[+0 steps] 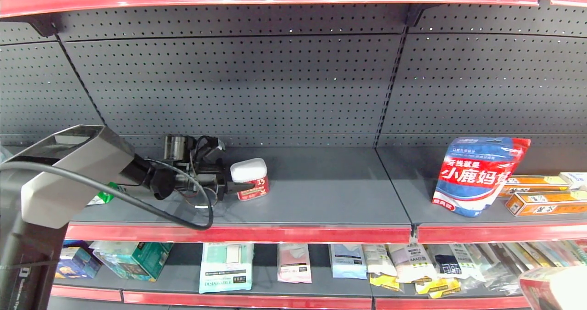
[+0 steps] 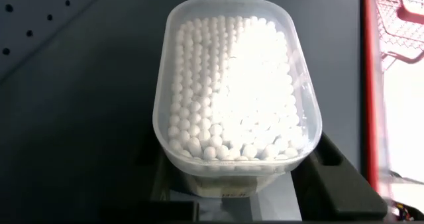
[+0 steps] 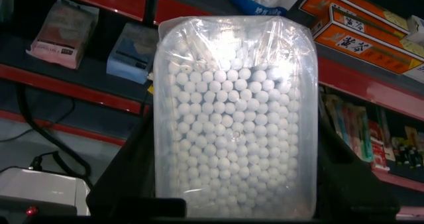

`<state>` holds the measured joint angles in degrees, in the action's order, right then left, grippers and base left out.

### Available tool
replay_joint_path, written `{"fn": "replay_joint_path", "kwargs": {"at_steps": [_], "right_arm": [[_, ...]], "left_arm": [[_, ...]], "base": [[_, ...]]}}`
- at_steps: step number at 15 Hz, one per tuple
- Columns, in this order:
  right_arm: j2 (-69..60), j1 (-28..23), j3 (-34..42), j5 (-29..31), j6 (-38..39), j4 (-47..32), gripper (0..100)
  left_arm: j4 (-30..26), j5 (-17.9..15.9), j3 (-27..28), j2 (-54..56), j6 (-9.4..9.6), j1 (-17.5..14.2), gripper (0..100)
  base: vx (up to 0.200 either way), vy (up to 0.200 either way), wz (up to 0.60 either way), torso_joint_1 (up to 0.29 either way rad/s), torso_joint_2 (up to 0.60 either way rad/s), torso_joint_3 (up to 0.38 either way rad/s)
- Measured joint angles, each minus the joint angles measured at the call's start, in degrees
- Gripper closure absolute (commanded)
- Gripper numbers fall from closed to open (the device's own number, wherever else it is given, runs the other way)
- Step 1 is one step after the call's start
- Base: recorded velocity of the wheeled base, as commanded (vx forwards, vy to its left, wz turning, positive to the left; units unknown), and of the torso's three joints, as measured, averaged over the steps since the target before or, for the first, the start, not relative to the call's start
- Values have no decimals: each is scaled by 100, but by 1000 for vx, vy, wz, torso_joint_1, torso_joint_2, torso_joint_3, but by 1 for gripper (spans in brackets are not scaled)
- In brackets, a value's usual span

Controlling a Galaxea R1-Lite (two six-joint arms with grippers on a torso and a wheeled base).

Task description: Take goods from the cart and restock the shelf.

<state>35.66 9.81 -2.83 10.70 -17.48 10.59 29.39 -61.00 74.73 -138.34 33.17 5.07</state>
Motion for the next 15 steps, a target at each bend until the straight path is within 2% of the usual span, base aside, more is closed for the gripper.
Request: {"fn": "replay_joint_path", "kwargs": {"at_steps": [3, 4, 8, 11, 15], "right_arm": [[12, 2, 2, -22, -2, 0, 100], [20, 7, 9, -23, 0, 0, 100], [41, 11, 55, -26, 0, -6, 100], [50, 7, 63, -30, -4, 0, 100], [80, 16, -1, -34, -6, 0, 100]], "left_arm": [[-11, -213, -406, 166, 530, -224, 100], [-20, -258, -561, 232, 602, -276, 100], [-38, -573, -1101, 535, 666, -336, 100], [-35, -747, -1158, 628, 697, -340, 100], [-33, -773, -1169, 634, 755, -321, 100]], "base": [[0, 0, 0, 0, 0, 0], [0, 0, 0, 0, 0, 0], [0, 0, 0, 0, 0, 0], [0, 0, 0, 0, 0, 0], [0, 0, 0, 0, 0, 0]]}}
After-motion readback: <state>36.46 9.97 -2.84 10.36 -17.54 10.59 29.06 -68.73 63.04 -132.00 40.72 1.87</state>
